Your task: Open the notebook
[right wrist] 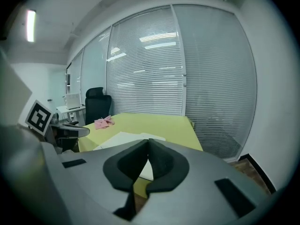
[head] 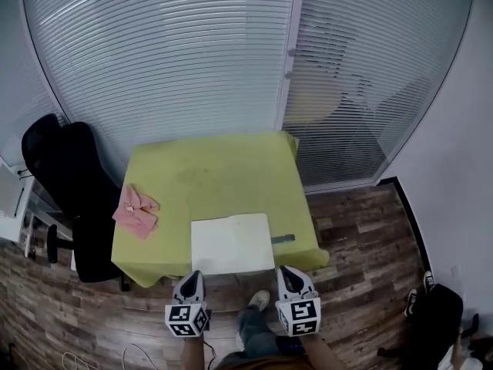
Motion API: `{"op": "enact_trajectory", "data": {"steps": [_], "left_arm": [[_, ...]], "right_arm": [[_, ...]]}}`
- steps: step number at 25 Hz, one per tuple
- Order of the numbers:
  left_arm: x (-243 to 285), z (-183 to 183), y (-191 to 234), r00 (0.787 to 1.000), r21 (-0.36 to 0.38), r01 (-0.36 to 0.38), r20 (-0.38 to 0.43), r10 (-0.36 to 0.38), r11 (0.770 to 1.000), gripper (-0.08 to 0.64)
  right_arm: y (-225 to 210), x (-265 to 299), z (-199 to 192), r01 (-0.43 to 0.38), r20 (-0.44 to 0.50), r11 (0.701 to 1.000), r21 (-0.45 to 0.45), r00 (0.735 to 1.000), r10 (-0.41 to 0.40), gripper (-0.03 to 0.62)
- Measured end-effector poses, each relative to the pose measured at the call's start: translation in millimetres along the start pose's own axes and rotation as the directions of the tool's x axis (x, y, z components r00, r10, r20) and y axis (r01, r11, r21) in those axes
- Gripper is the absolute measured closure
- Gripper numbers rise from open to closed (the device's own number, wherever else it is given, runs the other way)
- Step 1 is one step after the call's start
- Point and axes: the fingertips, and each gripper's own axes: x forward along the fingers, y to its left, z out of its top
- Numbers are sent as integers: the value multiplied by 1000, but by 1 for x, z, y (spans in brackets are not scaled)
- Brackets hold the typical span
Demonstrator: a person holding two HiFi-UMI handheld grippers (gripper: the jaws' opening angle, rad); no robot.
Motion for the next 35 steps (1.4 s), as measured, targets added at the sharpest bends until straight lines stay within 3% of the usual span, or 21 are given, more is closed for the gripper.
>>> {"op": "enact_trajectory", "data": {"steps": [4, 9, 13, 18, 35], "left_arm": [[-10, 39, -22, 998, 8, 40, 57, -41, 999, 535], [-27, 84, -49, 987, 103, 63, 138, -77, 993, 535], [-41, 106, -61, 977, 102, 79, 191, -98, 992, 535], [-56, 122, -69, 960, 50, 119, 249, -128, 992, 535], [-65, 127, -67, 961, 82, 95, 252, -113, 992, 535]], "right_arm": [[5, -14, 17, 11, 48, 1000, -8, 999, -11, 580], [11, -30, 38, 22, 109, 1000, -11, 994, -20, 580], [14, -44, 58, 27, 160, 1000, -11, 987, -25, 580], [19, -57, 71, 28, 201, 999, -21, 979, -23, 580], [24, -68, 74, 42, 210, 999, -20, 977, -37, 580]]}}
